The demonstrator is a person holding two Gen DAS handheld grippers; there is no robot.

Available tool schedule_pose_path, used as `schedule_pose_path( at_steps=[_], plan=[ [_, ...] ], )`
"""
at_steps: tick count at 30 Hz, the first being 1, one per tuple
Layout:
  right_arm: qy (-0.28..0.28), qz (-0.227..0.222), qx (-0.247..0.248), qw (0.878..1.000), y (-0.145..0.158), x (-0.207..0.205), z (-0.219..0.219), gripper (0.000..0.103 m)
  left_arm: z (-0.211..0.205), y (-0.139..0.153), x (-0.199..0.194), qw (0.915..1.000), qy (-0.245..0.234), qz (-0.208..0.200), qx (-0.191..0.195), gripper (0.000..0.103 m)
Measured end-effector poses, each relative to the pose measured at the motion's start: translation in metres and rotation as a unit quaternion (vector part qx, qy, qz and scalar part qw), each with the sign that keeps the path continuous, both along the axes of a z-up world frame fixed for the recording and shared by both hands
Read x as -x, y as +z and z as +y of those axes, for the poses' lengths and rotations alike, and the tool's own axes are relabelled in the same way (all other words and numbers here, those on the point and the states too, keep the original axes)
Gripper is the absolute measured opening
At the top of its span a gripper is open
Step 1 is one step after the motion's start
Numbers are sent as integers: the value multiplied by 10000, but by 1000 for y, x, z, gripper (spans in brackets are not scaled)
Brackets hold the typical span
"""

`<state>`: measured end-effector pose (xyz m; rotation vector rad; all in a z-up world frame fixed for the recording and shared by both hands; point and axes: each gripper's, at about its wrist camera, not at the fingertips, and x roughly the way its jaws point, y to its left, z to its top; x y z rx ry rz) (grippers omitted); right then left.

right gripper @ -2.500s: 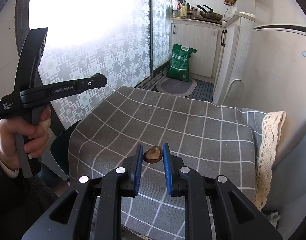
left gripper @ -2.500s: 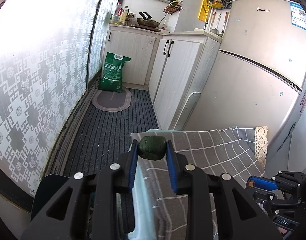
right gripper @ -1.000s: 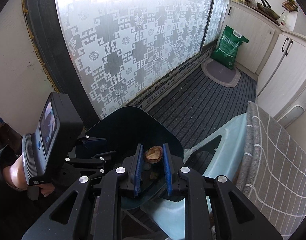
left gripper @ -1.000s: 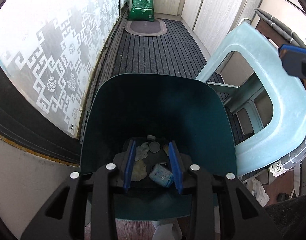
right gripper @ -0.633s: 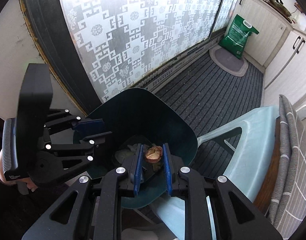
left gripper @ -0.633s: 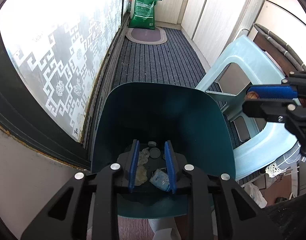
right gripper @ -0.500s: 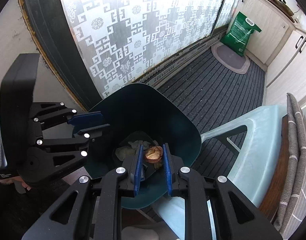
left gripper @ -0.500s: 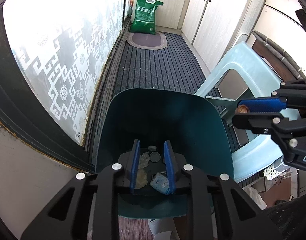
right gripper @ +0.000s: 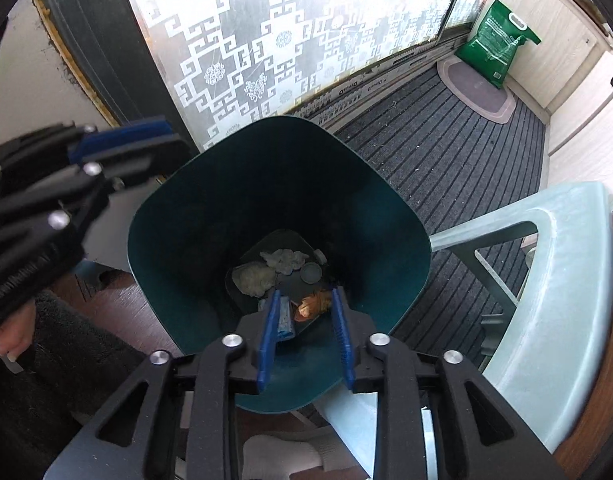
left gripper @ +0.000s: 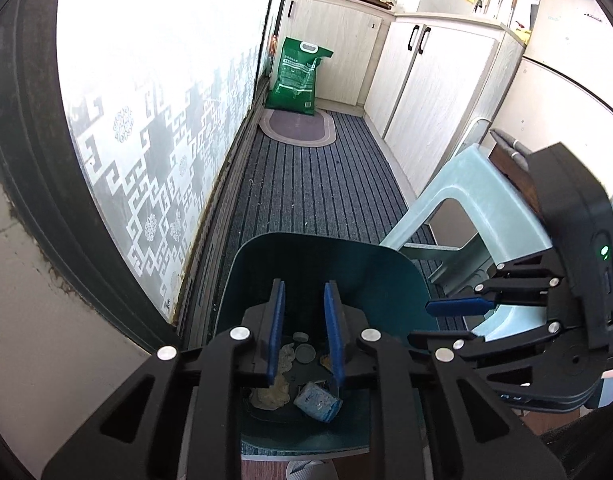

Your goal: Collect trash

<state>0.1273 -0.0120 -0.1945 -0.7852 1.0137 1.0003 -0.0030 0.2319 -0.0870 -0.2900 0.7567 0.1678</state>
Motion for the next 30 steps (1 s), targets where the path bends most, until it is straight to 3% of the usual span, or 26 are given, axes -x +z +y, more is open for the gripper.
schedule_pose_path(
  at_steps=[6,13,17,21,24,25,29,30],
  plan=[
    [16,-35,-72,10000,-1,3,-9,29,-2,21,7,9991,39,-416,-105,22],
    [11,-312,-855,9958,39,12,-30,21,-5,53,18,9960,61,-872,-181,32],
    [-72,-367,-1360,9900,68,18,-53,21,-13,74,26,9932,109,-1080,-423,43],
    [-174,-459,-1844,9816,89,24,-82,21,-29,87,34,9884,162,-1126,-1003,58],
    [-463,-518,-2083,9756,97,26,-114,23,-34,93,41,9874,165,-1228,-989,65],
    [-518,-613,-2139,9736,102,27,-124,29,-35,95,46,9865,159,-1276,-1015,66],
    [-777,-592,-2607,9605,126,30,-168,67,-49,106,64,9811,168,-1498,-1212,90],
    [-846,-613,-2698,9572,131,32,-179,71,-52,108,69,9800,236,-1525,-1260,96]
  ],
)
